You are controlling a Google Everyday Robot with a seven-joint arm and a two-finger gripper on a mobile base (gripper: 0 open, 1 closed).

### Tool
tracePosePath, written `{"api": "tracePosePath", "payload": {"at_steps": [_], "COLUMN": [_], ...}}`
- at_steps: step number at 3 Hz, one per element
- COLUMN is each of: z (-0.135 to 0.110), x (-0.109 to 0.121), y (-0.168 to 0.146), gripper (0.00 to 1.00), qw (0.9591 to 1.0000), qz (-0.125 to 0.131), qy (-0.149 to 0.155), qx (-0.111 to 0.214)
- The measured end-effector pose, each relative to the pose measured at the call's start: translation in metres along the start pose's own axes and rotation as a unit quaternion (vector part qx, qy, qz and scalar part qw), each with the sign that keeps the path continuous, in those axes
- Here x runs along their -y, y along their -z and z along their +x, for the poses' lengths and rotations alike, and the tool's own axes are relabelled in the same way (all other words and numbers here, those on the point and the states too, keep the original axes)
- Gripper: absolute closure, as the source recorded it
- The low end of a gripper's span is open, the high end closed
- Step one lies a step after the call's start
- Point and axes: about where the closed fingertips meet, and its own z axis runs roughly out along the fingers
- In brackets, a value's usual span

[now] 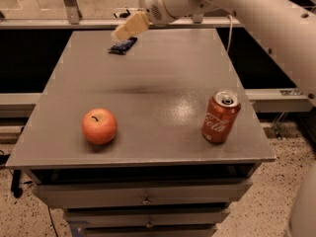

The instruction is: Move rxbar blueberry near apple

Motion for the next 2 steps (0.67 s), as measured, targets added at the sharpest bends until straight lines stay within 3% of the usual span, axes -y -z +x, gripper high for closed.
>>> {"api": "tracePosePath", "payload": {"at_steps": [1, 2], "z": [-0.012, 0.004], "x": [-0.008, -0.009], "y": [-0.043, -0.080], "gripper": [0.00, 0.00], "qw": [1.0000, 0.9997], "qz": [-0.005, -0.012], "qy": [-0.002, -0.008], "qx": [0.004, -0.021]}}
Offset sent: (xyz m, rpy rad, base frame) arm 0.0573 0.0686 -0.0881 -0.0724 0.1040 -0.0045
